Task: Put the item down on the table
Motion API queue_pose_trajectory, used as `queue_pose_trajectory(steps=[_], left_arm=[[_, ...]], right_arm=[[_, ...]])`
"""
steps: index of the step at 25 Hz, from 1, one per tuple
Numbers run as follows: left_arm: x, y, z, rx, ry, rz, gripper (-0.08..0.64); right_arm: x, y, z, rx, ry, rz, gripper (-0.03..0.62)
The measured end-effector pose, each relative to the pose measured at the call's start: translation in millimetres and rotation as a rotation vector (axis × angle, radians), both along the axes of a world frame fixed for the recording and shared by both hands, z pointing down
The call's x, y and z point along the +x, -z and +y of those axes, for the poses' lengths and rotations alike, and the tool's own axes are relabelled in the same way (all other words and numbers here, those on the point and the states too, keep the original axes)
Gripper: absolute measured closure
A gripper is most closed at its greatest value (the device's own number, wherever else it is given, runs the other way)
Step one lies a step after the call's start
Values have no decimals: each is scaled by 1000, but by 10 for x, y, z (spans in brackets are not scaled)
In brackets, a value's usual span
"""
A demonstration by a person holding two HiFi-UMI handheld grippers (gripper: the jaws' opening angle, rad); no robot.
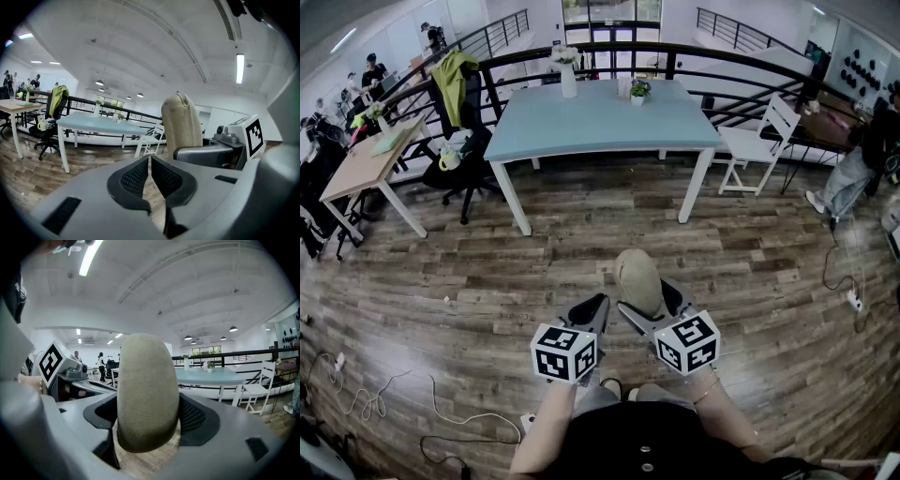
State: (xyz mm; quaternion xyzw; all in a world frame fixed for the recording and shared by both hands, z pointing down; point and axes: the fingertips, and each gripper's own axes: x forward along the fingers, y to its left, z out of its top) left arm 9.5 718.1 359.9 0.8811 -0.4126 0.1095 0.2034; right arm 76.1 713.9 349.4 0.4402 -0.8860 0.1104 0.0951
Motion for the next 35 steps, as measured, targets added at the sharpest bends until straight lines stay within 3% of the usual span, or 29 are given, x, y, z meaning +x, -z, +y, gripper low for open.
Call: queue_pose_trajectory(steps=[13,23,35], left_arm=[[-142,-97,-251,-33,-4,-20,541],[-296,-52,-370,7,-53,18,541],[-442,-383,-576,-65,-77,5,541]], right_arm=[[-150,-191,-130,-57,2,-3,209],[-248,-202,-219,-67,-38,-17,209],[-339,-402,-456,-107,-27,-51,209]])
